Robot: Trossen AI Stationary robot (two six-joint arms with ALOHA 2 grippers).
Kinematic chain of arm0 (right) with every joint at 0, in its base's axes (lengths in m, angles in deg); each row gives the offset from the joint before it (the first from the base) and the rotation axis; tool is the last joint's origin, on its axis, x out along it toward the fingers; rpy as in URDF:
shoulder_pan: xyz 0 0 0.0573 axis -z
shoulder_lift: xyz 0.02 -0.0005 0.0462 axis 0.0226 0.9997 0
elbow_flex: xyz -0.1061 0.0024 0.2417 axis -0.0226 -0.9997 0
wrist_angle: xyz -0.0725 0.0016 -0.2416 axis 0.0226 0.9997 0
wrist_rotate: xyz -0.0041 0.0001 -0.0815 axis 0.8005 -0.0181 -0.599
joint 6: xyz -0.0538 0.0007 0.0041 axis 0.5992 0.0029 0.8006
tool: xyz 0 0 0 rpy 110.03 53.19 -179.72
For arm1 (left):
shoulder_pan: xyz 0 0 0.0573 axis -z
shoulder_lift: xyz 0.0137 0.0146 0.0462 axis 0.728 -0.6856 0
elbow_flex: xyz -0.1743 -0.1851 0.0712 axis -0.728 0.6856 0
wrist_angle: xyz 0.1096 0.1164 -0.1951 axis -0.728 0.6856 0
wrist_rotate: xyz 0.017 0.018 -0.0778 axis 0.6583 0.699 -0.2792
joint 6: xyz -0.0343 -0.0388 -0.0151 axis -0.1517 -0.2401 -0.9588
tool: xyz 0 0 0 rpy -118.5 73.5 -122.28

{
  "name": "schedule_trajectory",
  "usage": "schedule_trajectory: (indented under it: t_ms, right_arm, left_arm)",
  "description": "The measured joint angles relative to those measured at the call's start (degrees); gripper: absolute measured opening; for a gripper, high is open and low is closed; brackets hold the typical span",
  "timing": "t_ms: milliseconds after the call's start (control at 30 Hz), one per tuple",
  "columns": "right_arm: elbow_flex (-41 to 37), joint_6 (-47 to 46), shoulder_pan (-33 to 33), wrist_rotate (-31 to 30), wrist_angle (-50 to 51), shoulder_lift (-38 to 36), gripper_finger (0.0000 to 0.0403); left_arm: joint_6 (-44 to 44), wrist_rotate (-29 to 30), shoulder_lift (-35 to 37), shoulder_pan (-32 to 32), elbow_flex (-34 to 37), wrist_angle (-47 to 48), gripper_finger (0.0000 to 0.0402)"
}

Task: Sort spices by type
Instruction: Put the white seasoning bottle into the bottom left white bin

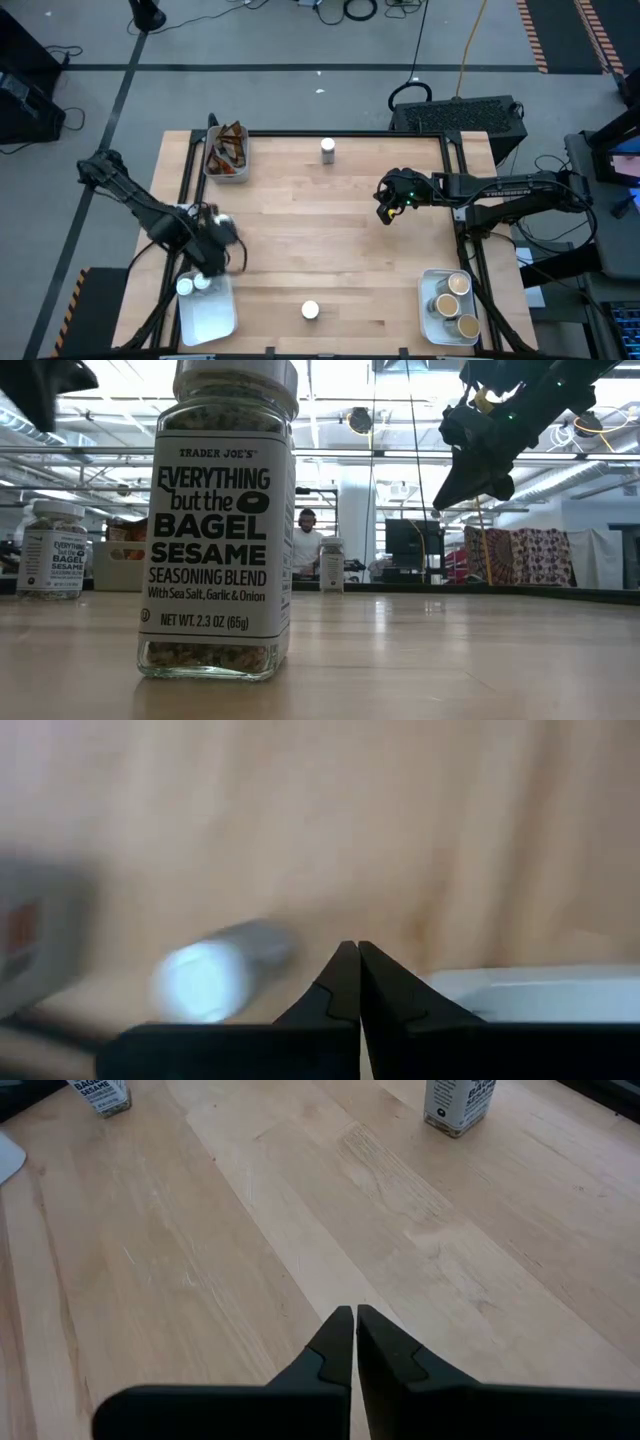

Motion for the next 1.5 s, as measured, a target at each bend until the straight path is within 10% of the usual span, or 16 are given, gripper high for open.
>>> schedule_trajectory:
  t_ms: [633,1500]
  right_arm:
    - [0.00,1.65,0.00,1.51,0.00,0.00,0.0000]
    - [0.00,1.89,0.00,1.75,0.02,0.02,0.0000]
  left_arm:
    - [12.09,-8.30,7.91,-28.94,-0.32,6.70,0.0013]
    - [10.61,-9.89,-4.35,-33.58,-0.26,10.15,0.0261]
